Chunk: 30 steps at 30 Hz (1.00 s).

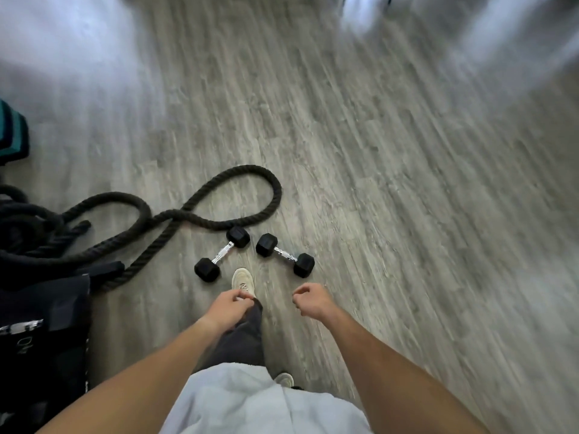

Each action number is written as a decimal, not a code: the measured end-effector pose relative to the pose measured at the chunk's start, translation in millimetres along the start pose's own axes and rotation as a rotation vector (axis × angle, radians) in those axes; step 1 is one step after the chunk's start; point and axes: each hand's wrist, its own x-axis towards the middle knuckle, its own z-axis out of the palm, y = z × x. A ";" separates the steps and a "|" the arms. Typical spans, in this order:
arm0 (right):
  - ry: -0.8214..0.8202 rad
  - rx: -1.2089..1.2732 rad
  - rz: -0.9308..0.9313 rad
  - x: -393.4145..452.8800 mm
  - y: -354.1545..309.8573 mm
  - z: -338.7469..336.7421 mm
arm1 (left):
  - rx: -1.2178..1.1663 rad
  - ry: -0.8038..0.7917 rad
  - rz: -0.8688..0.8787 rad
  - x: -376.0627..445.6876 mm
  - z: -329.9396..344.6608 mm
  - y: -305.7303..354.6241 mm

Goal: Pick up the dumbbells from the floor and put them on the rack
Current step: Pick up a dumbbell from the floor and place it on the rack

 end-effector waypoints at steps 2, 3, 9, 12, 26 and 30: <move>0.013 0.011 0.047 22.7 -8.9 -16.9 | 0.034 -0.037 -0.004 28.6 -2.9 28.7; 0.015 0.015 0.073 37.5 -14.1 -23.8 | 0.050 -0.051 -0.001 43.2 -5.1 45.7; 0.002 0.084 0.148 120.6 -50.3 -40.0 | 0.069 -0.073 -0.055 128.6 -16.6 107.9; -0.031 0.113 0.162 163.9 -61.4 -34.5 | 0.079 -0.077 -0.129 164.9 -13.5 116.3; -0.163 -0.110 0.228 508.3 32.5 67.4 | -0.112 0.014 -0.402 504.0 67.8 6.5; -0.128 -0.267 0.192 591.2 62.8 101.8 | -0.191 0.118 -0.381 595.0 80.0 -13.4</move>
